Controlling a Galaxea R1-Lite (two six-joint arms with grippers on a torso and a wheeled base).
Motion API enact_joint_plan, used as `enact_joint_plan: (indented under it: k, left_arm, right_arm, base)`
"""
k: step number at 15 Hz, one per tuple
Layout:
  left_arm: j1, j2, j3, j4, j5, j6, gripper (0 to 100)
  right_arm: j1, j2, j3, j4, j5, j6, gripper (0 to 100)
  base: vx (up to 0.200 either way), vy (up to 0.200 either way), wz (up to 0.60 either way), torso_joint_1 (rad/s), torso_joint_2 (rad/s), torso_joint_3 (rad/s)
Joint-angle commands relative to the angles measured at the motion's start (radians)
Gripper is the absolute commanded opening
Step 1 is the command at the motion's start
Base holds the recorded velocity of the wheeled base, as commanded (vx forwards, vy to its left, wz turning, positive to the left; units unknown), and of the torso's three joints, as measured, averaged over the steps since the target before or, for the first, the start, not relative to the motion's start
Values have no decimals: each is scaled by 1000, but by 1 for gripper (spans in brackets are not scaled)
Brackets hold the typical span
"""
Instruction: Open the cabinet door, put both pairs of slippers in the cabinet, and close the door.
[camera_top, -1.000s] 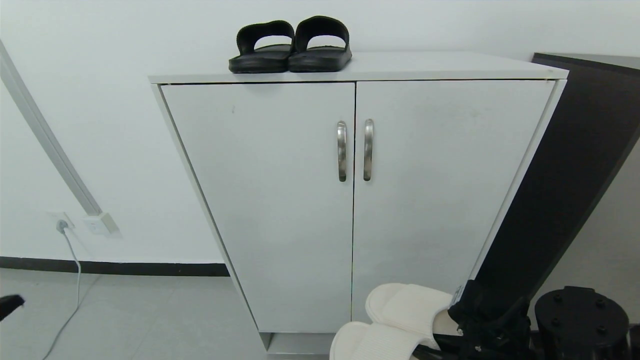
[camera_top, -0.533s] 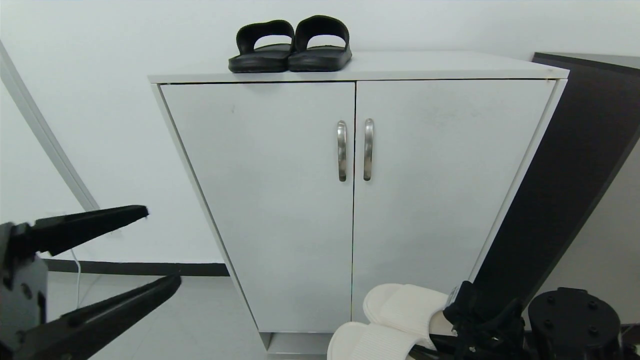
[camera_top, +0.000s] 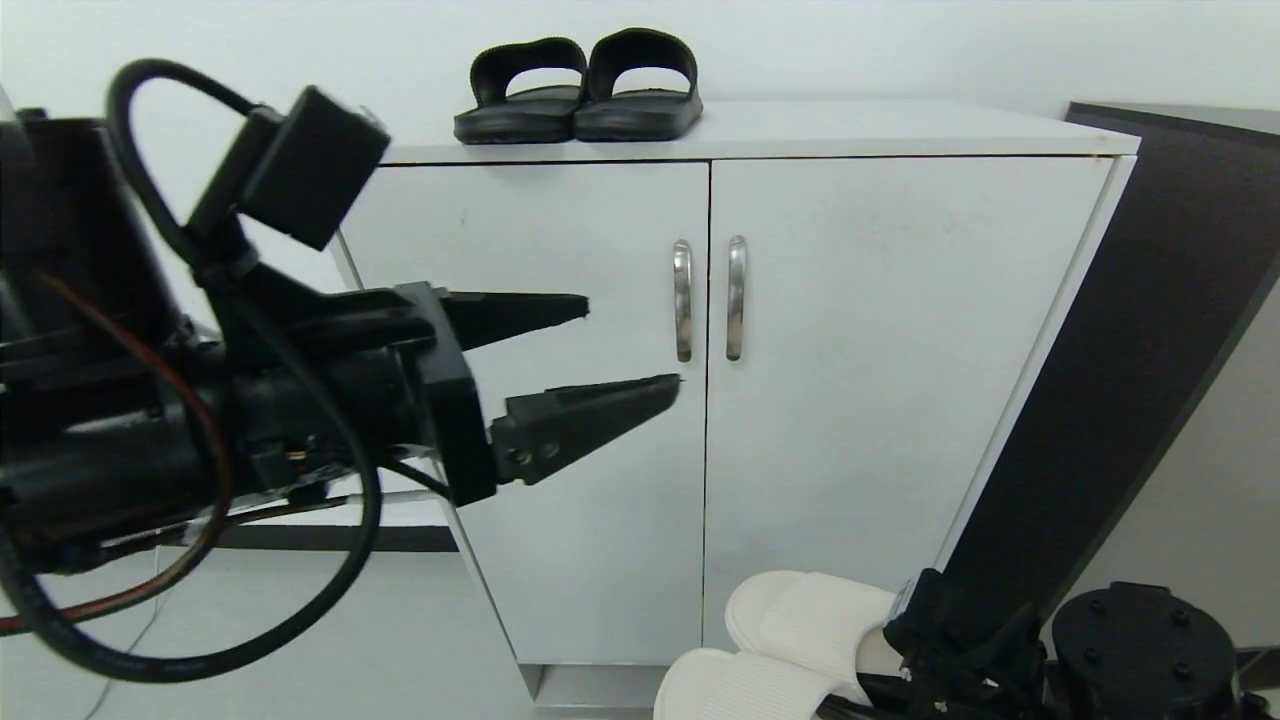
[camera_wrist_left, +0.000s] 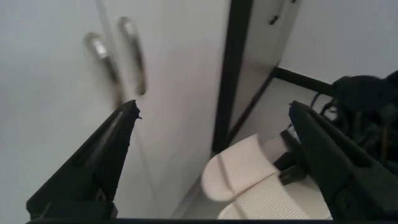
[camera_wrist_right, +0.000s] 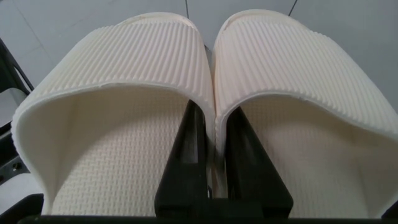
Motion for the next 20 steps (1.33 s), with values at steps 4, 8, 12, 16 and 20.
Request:
enact_joint_plan:
  k: [4, 8, 12, 16, 20]
  left_arm:
    - [-122, 192, -133, -47, 67, 9, 100]
    - [-124, 336, -198, -233, 66, -85, 100]
    - [-122, 336, -245, -136, 69, -171, 100]
    - [-122, 336, -290, -67, 51, -254, 100]
    - [-88, 328, -334, 25, -28, -326, 100]
  right_arm:
    - [1, 5, 1, 1, -1, -4, 0]
    - [1, 11, 3, 0, -1, -4, 0]
    - [1, 9, 9, 0, -4, -4, 0]
    - [1, 6, 21, 0, -4, -4, 0]
    - [1, 5, 23, 0, -4, -4, 0]
  base:
    - [0, 0, 0, 0, 0, 0]
    - [0, 0, 0, 0, 0, 0]
    - [0, 0, 0, 0, 0, 0]
    - [0, 0, 0, 0, 0, 0]
    - [0, 0, 0, 0, 0, 0]
